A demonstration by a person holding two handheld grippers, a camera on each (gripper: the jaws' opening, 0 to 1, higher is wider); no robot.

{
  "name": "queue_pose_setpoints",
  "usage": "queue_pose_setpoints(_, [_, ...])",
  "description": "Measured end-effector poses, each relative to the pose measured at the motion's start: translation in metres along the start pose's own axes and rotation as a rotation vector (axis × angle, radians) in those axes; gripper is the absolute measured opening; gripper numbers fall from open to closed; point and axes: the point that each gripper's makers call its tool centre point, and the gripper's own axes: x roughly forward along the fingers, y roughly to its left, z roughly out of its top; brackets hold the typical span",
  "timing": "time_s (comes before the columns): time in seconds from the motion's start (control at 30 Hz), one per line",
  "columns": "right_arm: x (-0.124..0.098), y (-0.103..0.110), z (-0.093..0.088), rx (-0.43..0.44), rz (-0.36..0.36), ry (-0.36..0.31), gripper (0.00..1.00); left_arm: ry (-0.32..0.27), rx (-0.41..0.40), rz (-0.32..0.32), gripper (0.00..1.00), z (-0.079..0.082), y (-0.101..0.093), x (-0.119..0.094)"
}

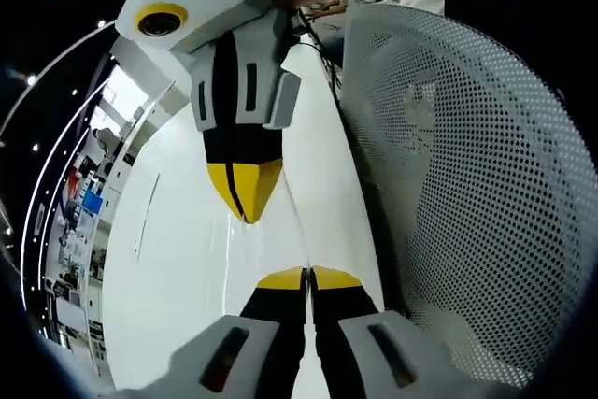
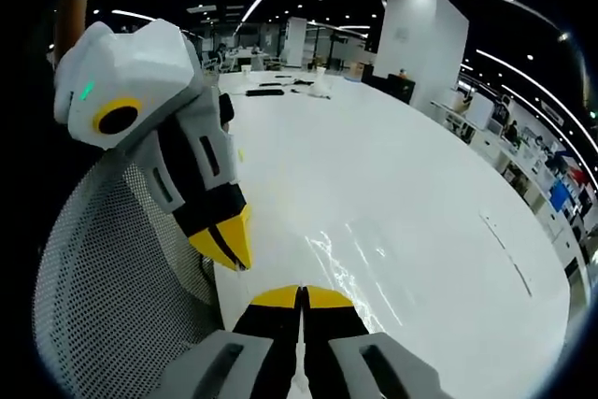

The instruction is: Open the resealable bag by pulling the two sides of the seal apart until the entire bag opening is separated and visibly accessible.

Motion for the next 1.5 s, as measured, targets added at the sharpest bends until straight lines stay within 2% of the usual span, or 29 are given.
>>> queue_pose_setpoints(0.3, [-0.006,-0.017,0.009,0.031,-0.053,-0.038,0.00,0.000,-0.007,-0.004,0.00,-0.003,0.000,0.000])
queue_pose_setpoints(0.57, [-0.009,-0.023,0.015,0.057,-0.067,-0.062,0.00,0.009,0.002,-0.007,0.00,-0.004,0.000,0.002])
queue_pose_setpoints(0.77, [-0.014,-0.032,0.027,0.038,-0.093,-0.083,0.00,-0.006,-0.024,0.046,0.00,-0.001,0.012,0.001])
queue_pose_setpoints(0.97, [-0.020,-0.044,0.035,0.031,-0.118,-0.103,0.00,-0.015,-0.030,0.036,0.00,-0.001,0.013,0.001])
queue_pose_setpoints(1.1, [-0.021,-0.044,0.037,0.019,-0.123,-0.103,0.00,-0.014,-0.026,0.046,0.00,0.000,0.016,0.001])
queue_pose_setpoints(1.2, [-0.021,-0.043,0.037,-0.001,-0.126,-0.092,0.00,-0.012,-0.022,0.066,0.00,0.002,0.020,0.002])
queue_pose_setpoints(1.23, [-0.021,-0.043,0.036,-0.007,-0.126,-0.089,0.00,-0.026,-0.032,0.069,0.00,0.004,0.021,0.002])
queue_pose_setpoints(1.27, [-0.021,-0.042,0.035,-0.016,-0.124,-0.082,0.00,-0.079,-0.091,0.048,0.00,0.012,0.018,0.002])
queue_pose_setpoints(1.3, [-0.021,-0.041,0.034,-0.020,-0.123,-0.078,0.00,-0.095,-0.119,0.036,0.00,0.014,0.017,0.002])
queue_pose_setpoints(1.4, [-0.015,-0.036,0.021,-0.046,-0.109,-0.039,0.00,-0.076,-0.122,0.052,0.00,0.010,0.021,0.003])
queue_pose_setpoints(1.5, [-0.009,-0.030,0.007,-0.073,-0.097,0.017,0.00,-0.064,-0.182,0.074,0.01,0.006,0.022,0.003])
